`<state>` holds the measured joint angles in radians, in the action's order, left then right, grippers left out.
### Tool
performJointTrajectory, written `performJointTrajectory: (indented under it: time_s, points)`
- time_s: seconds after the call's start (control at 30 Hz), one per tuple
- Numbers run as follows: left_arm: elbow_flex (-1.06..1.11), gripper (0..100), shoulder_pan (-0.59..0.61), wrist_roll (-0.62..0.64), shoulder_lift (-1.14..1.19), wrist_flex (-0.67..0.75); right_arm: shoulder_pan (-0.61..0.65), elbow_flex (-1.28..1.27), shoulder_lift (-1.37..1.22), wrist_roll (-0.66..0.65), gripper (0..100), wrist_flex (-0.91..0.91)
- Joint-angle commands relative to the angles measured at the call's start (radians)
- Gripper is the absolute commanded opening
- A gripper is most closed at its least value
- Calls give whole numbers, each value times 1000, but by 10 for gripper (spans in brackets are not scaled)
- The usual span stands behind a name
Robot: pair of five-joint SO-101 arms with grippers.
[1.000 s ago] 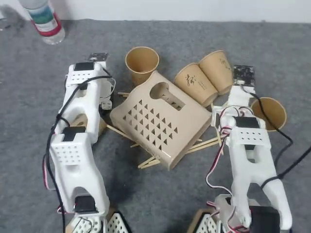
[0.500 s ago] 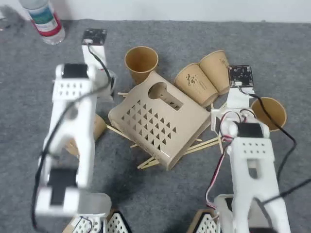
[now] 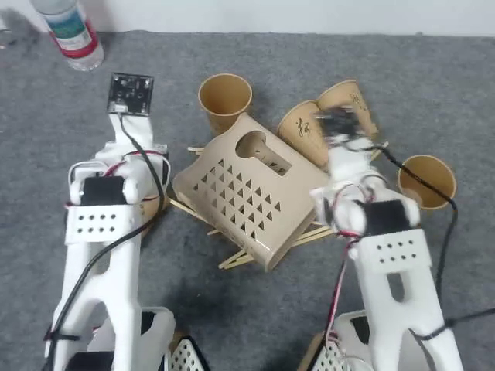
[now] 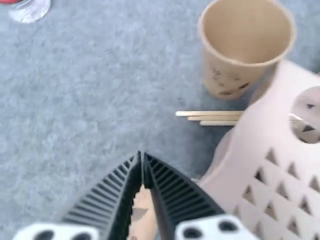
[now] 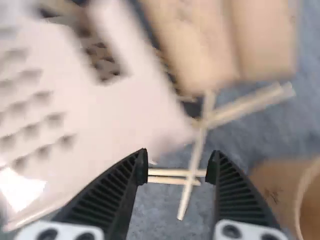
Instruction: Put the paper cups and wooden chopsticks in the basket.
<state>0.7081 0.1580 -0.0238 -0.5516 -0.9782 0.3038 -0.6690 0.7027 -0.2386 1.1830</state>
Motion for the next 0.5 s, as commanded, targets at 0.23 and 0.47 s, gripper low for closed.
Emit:
performJointTrajectory:
  time_s: [0.23,0.47]
  points:
    - [1,15,221,94,236,288,64,675,-470,-95,201,222]
    - [8,15,229,137,302,367,110,1066,-829,-203,199,314]
